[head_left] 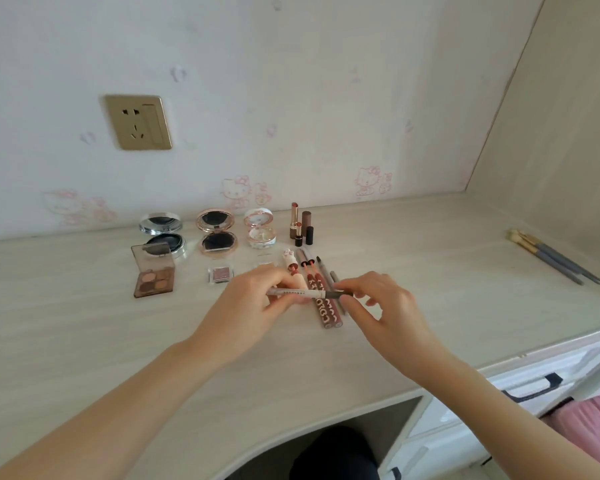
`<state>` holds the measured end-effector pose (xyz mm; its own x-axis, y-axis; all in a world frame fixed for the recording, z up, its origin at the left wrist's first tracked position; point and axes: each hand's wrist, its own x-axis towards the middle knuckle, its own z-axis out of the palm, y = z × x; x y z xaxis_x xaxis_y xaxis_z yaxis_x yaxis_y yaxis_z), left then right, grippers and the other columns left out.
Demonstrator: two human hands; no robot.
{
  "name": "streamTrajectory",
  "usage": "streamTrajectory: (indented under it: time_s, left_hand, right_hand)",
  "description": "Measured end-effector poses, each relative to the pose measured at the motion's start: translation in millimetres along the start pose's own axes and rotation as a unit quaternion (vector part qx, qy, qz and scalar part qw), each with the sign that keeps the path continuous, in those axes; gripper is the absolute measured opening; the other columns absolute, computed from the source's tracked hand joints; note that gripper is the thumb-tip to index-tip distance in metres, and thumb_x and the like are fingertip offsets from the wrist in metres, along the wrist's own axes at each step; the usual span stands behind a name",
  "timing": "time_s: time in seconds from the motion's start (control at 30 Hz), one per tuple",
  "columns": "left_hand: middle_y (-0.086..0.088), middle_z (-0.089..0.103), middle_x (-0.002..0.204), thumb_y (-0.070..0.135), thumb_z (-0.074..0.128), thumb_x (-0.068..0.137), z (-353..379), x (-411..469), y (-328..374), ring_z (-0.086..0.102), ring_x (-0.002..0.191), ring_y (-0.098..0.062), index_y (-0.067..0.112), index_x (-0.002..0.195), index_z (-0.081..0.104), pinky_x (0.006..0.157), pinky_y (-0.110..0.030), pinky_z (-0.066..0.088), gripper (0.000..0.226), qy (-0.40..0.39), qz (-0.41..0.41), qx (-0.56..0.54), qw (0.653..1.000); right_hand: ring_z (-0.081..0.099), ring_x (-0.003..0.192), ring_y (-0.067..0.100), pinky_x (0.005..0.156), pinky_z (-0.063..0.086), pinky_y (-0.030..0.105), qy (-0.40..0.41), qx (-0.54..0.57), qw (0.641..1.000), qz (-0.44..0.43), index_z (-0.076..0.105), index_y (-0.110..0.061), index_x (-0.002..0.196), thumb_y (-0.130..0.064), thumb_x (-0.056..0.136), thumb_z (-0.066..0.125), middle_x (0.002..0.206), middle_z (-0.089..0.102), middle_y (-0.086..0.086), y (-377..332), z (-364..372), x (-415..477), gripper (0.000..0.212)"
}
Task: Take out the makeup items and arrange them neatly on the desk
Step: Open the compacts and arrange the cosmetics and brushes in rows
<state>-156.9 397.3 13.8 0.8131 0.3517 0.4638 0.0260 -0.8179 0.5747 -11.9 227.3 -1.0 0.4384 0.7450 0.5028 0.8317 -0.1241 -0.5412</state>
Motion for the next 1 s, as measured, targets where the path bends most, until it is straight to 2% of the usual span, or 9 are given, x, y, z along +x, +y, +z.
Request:
streamTrajectory:
  time_s: [0.17, 0.23, 0.3, 0.37, 0.47, 0.53, 0.7, 0.87, 1.0]
  left_hand:
    - [0.018, 0.062, 0.083, 0.022, 0.071, 0.084, -22, -23, -15, 0.06, 0.084, -0.006, 0.024, 0.088, 0.068, 0.074, -0.012, 0.042, 0.006, 0.016, -0.043, 0.019, 0.999]
    - [0.017, 0.063, 0.086, 0.023, 0.07, 0.085, -26, -29, -20, 0.061, 0.083, -0.006, 0.023, 0.091, 0.067, 0.073, -0.014, 0.044, 0.007, 0.015, -0.046, 0.036, 0.998]
    - [0.013, 0.065, 0.089, 0.024, 0.068, 0.087, -29, -35, -25, 0.062, 0.08, -0.007, 0.023, 0.096, 0.065, 0.071, -0.024, 0.049, 0.01, 0.011, -0.025, 0.105, 0.994]
    - [0.01, 0.066, 0.084, 0.025, 0.065, 0.088, -27, -40, -25, 0.062, 0.074, -0.014, 0.023, 0.096, 0.064, 0.062, -0.03, 0.05, 0.009, 0.011, 0.028, 0.208, 0.978]
    - [0.011, 0.063, 0.075, 0.038, 0.047, 0.089, -21, -44, -19, 0.06, 0.067, -0.014, 0.025, 0.089, 0.062, 0.049, -0.029, 0.047, 0.02, 0.01, 0.052, 0.261, 0.964]
    - [0.01, 0.06, 0.074, 0.04, 0.037, 0.089, -15, -46, -18, 0.059, 0.067, -0.014, 0.025, 0.088, 0.062, 0.047, -0.03, 0.047, 0.029, 0.02, 0.055, 0.265, 0.962]
    - [0.002, 0.054, 0.073, 0.024, 0.047, 0.095, -1, -49, -24, 0.052, 0.067, -0.02, 0.015, 0.086, 0.063, 0.053, -0.034, 0.045, 0.021, 0.072, 0.12, 0.337, 0.931]
    - [0.002, 0.049, 0.067, 0.033, 0.044, 0.098, -1, -50, -26, 0.05, 0.058, -0.018, 0.016, 0.079, 0.059, 0.045, -0.03, 0.038, 0.03, 0.088, 0.134, 0.384, 0.909]
    - [0.004, 0.045, 0.058, 0.039, 0.039, 0.098, -1, -52, -21, 0.044, 0.04, -0.018, 0.017, 0.078, 0.056, 0.035, -0.025, 0.025, 0.034, 0.06, 0.102, 0.381, 0.917]
  right_hand:
    - [0.043, 0.081, 0.003, 0.075, 0.034, 0.008, -0.014, -0.036, 0.998, -0.051, 0.069, -0.023, 0.103, -0.017, 0.091, 0.06, 0.078, 0.05, -0.023, -18, 24, 8, 0.016]
    - [0.04, 0.078, 0.004, 0.075, 0.033, 0.007, -0.01, -0.04, 0.997, -0.067, 0.069, -0.021, 0.101, -0.015, 0.09, 0.062, 0.079, 0.051, -0.022, -23, 32, 9, 0.014]
    - [0.04, 0.079, 0.005, 0.077, 0.033, 0.007, -0.005, -0.037, 0.997, -0.069, 0.069, -0.018, 0.098, -0.015, 0.09, 0.062, 0.082, 0.059, -0.013, -26, 39, 10, 0.011]
    - [0.039, 0.08, 0.002, 0.077, 0.033, 0.007, -0.002, -0.036, 0.997, -0.071, 0.069, -0.017, 0.096, -0.017, 0.091, 0.06, 0.084, 0.06, -0.01, -30, 46, 9, 0.01]
    - [0.045, 0.086, 0.007, 0.08, 0.037, 0.014, 0.007, -0.062, 0.994, -0.095, 0.067, -0.017, 0.096, -0.026, 0.093, 0.05, 0.088, 0.063, -0.007, -37, 56, 5, 0.02]
    - [0.05, 0.088, 0.013, 0.079, 0.044, 0.023, 0.019, -0.086, 0.99, -0.106, 0.065, -0.016, 0.096, -0.025, 0.093, 0.05, 0.089, 0.063, -0.006, -38, 60, 3, 0.018]
    - [0.053, 0.079, 0.024, 0.071, 0.05, 0.037, 0.055, -0.19, 0.969, -0.148, 0.063, -0.013, 0.098, -0.013, 0.092, 0.053, 0.085, 0.062, 0.001, -36, 70, -5, 0.011]
    - [0.051, 0.086, 0.025, 0.077, 0.046, 0.035, 0.077, -0.242, 0.948, -0.191, 0.068, -0.013, 0.102, -0.007, 0.091, 0.057, 0.092, 0.064, 0.001, -34, 74, -9, 0.016]
    - [0.049, 0.091, 0.024, 0.078, 0.044, 0.033, 0.079, -0.237, 0.948, -0.197, 0.068, -0.015, 0.101, -0.01, 0.093, 0.053, 0.094, 0.065, -0.002, -35, 73, -9, 0.018]
